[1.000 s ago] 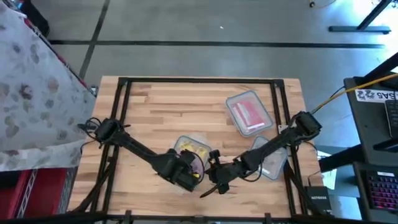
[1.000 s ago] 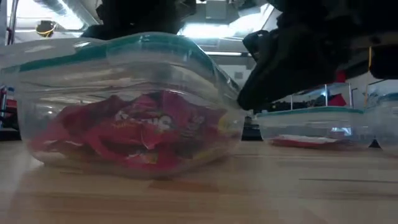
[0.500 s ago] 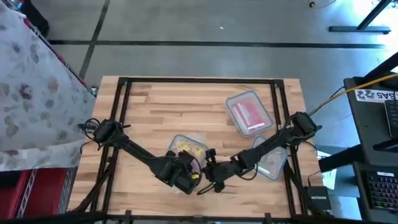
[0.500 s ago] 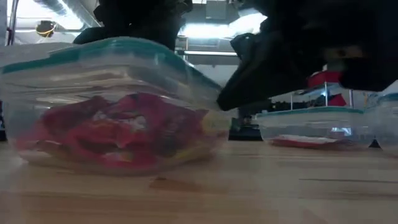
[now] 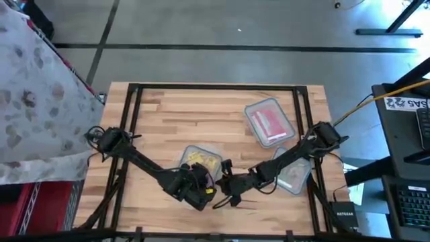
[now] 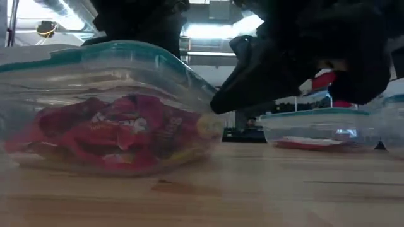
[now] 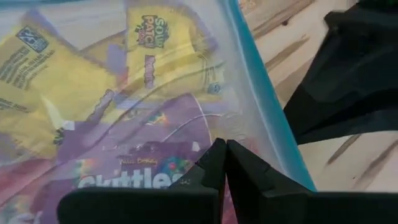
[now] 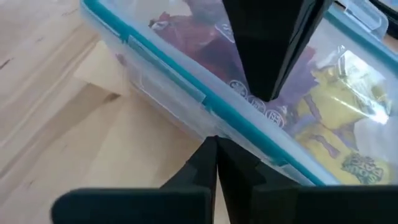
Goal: Sort candy
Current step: Close the rectangular transparent food container
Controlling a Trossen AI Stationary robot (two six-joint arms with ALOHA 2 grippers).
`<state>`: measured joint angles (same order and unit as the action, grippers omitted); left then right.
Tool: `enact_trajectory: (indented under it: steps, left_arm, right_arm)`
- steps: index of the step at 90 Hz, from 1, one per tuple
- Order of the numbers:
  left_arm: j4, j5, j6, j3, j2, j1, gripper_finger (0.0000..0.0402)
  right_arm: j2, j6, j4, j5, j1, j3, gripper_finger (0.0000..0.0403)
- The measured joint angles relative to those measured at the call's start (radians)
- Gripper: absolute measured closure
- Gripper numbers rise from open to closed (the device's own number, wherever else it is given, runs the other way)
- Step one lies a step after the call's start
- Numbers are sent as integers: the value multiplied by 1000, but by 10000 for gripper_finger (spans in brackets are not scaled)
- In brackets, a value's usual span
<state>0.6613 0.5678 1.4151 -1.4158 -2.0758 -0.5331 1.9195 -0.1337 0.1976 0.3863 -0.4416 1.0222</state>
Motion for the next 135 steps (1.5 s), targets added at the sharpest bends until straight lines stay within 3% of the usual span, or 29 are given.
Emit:
enact_trajectory:
  steps: [15,29,45,54,71,79,86,97,115,135]
  left_arm:
    - [0,14,0,2,0,-1,401]
    - [-17,43,20,2,0,-14,401]
    - [-48,63,44,3,-8,-33,401]
    - [-72,103,17,3,-8,-41,401]
    - [-104,92,-137,-20,10,-48,401]
    - [-114,49,-172,-25,11,-40,401]
    - [-105,26,-188,-25,13,-35,401]
    - [-105,22,-186,-9,16,-25,401]
    - [-68,12,-220,-9,22,-16,401]
    - [-68,31,-238,-9,23,-8,401]
  right_arm:
    - [8,-3,11,11,2,0,403]
    - [-86,-15,-154,19,-25,2,403]
    - [-255,-40,-338,191,-18,9,403]
    - [-287,-46,-413,214,51,4,403]
    - [-266,27,-419,14,227,-21,403]
    - [-244,79,-412,-13,269,-34,403]
    - [-229,110,-404,-100,279,-42,403]
    - [-213,152,-409,-271,234,-45,403]
    - [-214,211,-399,-278,106,-48,403]
    - [-213,210,-200,-327,-9,-43,403]
